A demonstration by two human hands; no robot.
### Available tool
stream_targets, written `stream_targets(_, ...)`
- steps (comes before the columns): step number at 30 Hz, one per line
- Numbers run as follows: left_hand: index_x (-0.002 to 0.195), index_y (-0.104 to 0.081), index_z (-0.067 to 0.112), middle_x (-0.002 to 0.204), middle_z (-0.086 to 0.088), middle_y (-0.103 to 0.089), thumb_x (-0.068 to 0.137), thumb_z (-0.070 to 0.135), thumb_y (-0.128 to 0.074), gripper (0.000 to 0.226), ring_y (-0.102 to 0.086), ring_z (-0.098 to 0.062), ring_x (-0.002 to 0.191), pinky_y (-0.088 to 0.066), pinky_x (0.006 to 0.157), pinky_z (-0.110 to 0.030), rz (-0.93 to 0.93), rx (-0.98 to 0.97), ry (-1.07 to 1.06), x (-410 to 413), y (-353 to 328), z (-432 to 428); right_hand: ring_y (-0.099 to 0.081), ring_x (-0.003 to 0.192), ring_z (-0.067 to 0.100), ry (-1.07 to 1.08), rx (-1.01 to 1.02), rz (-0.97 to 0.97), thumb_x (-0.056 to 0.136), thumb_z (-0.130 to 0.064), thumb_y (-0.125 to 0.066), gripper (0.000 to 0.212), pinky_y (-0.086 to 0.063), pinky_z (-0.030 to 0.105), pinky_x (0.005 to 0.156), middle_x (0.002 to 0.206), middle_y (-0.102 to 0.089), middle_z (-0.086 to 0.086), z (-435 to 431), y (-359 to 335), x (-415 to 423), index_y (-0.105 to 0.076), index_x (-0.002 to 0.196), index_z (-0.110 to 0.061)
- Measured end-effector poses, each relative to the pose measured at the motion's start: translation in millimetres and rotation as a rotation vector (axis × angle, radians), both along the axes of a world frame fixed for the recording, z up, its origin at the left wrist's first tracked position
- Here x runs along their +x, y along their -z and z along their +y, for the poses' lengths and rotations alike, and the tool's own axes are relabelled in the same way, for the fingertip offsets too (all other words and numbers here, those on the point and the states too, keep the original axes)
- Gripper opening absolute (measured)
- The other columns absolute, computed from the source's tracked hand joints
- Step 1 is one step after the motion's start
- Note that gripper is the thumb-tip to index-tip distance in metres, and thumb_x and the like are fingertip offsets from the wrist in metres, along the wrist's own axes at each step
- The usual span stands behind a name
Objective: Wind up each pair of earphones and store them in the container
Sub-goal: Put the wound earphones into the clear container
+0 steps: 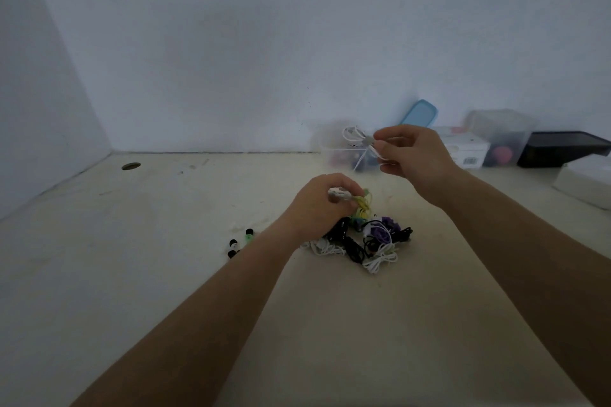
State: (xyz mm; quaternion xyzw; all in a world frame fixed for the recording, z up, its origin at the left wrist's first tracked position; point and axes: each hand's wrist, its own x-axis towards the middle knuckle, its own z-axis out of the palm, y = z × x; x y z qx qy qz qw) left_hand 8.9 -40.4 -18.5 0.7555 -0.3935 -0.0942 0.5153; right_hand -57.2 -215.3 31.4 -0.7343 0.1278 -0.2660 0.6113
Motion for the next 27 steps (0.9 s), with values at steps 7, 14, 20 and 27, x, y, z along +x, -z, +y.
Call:
stream_targets(7, 0.106, -0.076, 0.027, 0.149, -0.006, -0.048, 0.086, 0.013, -0.073, 0.025, -0.033, -0.009, 0.143, -0.029, 0.098, -0.017, -0.225, 0.224, -0.024, -8, -7, 4, -0.066, 0.081, 0.019, -0.059, 0.013, 0.006, 0.094, -0.008, -0.066, 0.012, -0.055, 0.026, 0.069, 0.098, -0.069, 0.007, 6, -9, -4, -0.071, 0.100, -0.016)
stream_targets(14, 0.109, -0.061, 0.026, 0.111, 0.005, -0.068, 0.081, 0.022, -0.078, 0.033, -0.070, -0.013, 0.092, -0.057, 0.081, -0.030, 0.036, -0.066, -0.210, -3, -5, 17, -0.066, 0.072, 0.013, -0.192, 0.089, -0.010, 0.094, -0.005, -0.063, 0.013, -0.055, 0.024, 0.068, 0.090, -0.068, 0.003, 18, -19, -12, -0.071, 0.099, -0.015)
stream_targets(20, 0.122, -0.063, 0.010, 0.115, -0.012, -0.072, 0.094, 0.008, -0.065, 0.028, -0.071, -0.028, 0.100, -0.058, 0.088, -0.032, 0.445, -0.245, 0.014, -23, -17, 38, -0.068, 0.072, 0.011, -0.308, 0.129, -0.021, 0.094, -0.004, -0.062, 0.015, -0.057, 0.027, 0.075, 0.089, -0.069, 0.001, 39, -26, -19, -0.070, 0.104, -0.012)
stream_targets(27, 0.114, -0.067, 0.003, 0.114, -0.017, -0.071, 0.098, 0.002, -0.055, 0.020, -0.069, -0.030, 0.102, -0.056, 0.094, -0.036, 0.644, -0.336, -0.007, -34, -16, 72, -0.068, 0.071, 0.018, -0.337, 0.251, 0.016, 0.093, 0.000, -0.059, 0.017, -0.058, 0.028, 0.067, 0.088, -0.068, 0.007, 56, -25, -28, -0.070, 0.099, -0.012)
